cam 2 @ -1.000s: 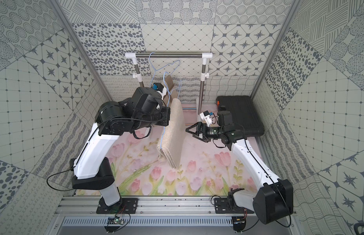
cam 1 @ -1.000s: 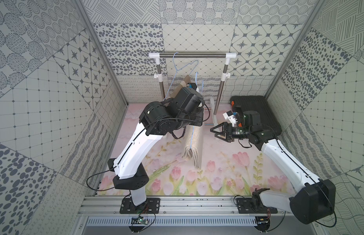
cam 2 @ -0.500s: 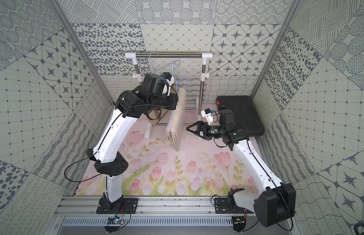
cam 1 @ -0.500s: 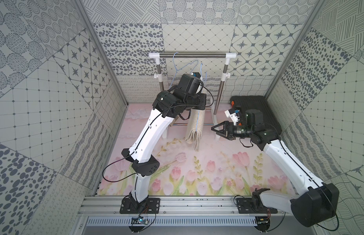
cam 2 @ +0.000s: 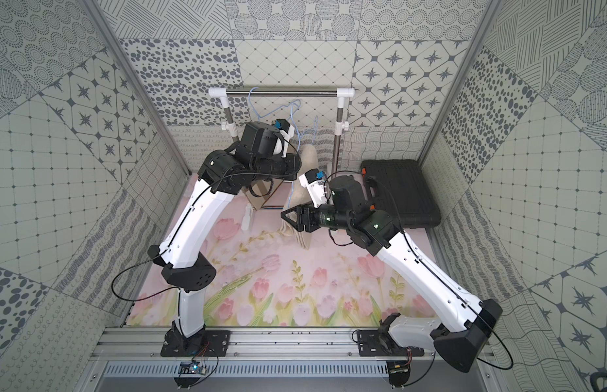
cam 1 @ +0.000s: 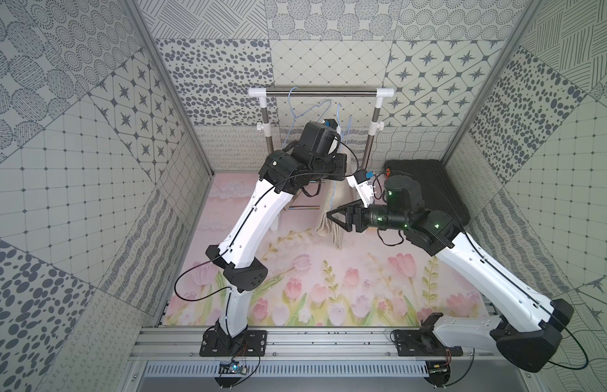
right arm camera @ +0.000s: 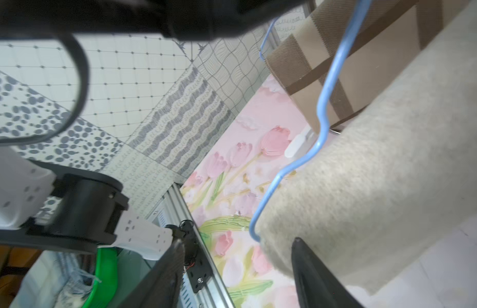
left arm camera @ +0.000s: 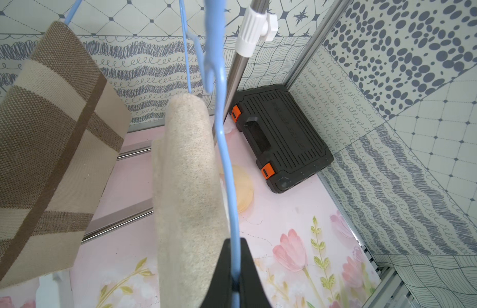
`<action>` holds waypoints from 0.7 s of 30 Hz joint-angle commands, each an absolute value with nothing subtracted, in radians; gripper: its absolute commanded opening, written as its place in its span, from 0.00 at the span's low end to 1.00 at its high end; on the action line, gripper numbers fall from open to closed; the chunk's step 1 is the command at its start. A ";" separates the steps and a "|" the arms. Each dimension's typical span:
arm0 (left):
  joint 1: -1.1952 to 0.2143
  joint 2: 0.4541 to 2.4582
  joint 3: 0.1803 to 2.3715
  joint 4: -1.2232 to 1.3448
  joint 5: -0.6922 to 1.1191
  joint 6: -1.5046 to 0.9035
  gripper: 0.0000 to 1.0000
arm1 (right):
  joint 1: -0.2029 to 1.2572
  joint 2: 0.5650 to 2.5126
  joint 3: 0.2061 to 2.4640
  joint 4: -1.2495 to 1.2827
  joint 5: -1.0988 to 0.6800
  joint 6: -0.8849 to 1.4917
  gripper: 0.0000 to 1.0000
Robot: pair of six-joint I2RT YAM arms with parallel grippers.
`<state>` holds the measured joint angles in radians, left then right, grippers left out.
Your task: Hang the scarf on the hanger
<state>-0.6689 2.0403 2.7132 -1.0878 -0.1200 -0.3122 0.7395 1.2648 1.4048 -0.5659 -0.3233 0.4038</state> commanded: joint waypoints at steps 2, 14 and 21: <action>-0.667 2.004 2.693 -0.955 -0.107 -0.299 0.00 | 0.800 1.273 1.440 -0.558 -0.021 0.321 0.63; -0.669 1.963 2.617 -0.920 -0.109 -0.315 0.00 | 0.854 1.282 1.452 -0.420 0.163 0.313 0.62; -0.674 1.946 2.575 -0.896 -0.125 -0.333 0.00 | 0.865 1.323 1.475 -0.368 0.210 0.295 0.62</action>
<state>-0.6693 1.9720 2.5977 -1.0496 -0.1204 -0.3210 0.8585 1.2907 1.4433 -0.4454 0.1631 0.3214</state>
